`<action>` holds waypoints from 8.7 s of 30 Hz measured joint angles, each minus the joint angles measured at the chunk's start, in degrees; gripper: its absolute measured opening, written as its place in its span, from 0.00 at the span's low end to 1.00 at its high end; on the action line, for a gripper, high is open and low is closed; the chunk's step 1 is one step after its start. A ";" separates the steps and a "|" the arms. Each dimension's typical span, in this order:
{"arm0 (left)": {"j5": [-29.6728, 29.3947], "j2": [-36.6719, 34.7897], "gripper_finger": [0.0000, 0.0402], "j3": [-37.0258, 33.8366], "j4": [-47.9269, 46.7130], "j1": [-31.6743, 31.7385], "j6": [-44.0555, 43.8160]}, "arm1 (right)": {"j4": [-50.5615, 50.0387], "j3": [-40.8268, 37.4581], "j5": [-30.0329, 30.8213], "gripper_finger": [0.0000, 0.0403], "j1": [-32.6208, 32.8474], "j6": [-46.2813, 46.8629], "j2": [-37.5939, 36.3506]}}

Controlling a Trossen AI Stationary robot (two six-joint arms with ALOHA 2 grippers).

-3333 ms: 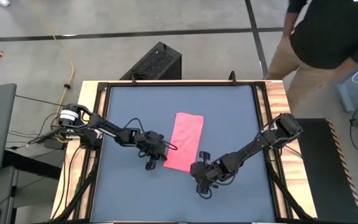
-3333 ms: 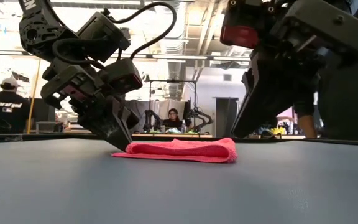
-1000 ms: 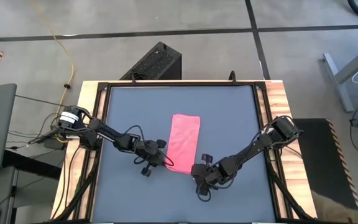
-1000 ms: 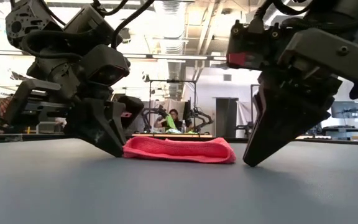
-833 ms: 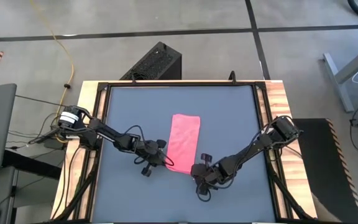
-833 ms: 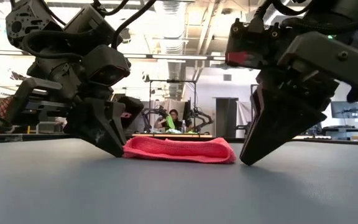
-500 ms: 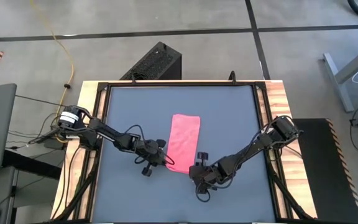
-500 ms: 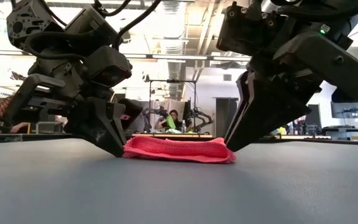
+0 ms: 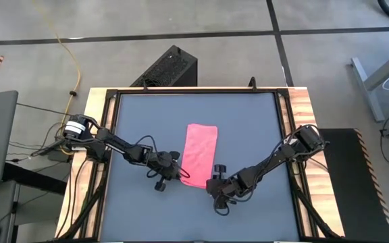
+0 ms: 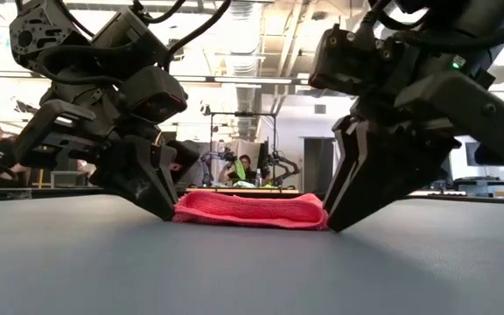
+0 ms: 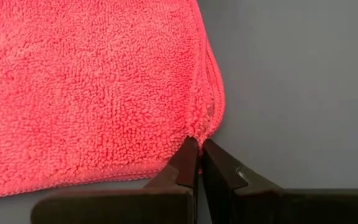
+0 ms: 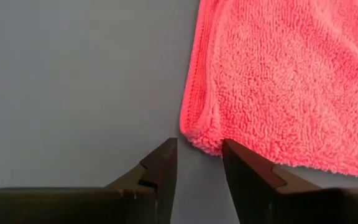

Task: Roll towel
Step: Roll the pink towel

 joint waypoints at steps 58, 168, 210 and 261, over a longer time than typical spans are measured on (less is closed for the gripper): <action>18.98 -0.42 0.00 0.37 -4.18 1.12 -54.10 | 6.46 0.00 -18.00 0.03 -2.34 57.23 3.58; -6.72 -13.00 0.28 -0.09 1.03 -3.02 -2.41 | 6.04 0.09 -13.44 0.03 -10.51 28.81 0.04; 6.14 1.77 0.00 0.04 0.75 -0.80 -19.16 | 6.00 0.07 -12.33 0.23 -2.27 6.77 -5.60; 21.84 1.70 0.00 0.04 1.09 3.65 -30.59 | 1.79 5.97 -23.20 0.57 -5.84 21.16 3.32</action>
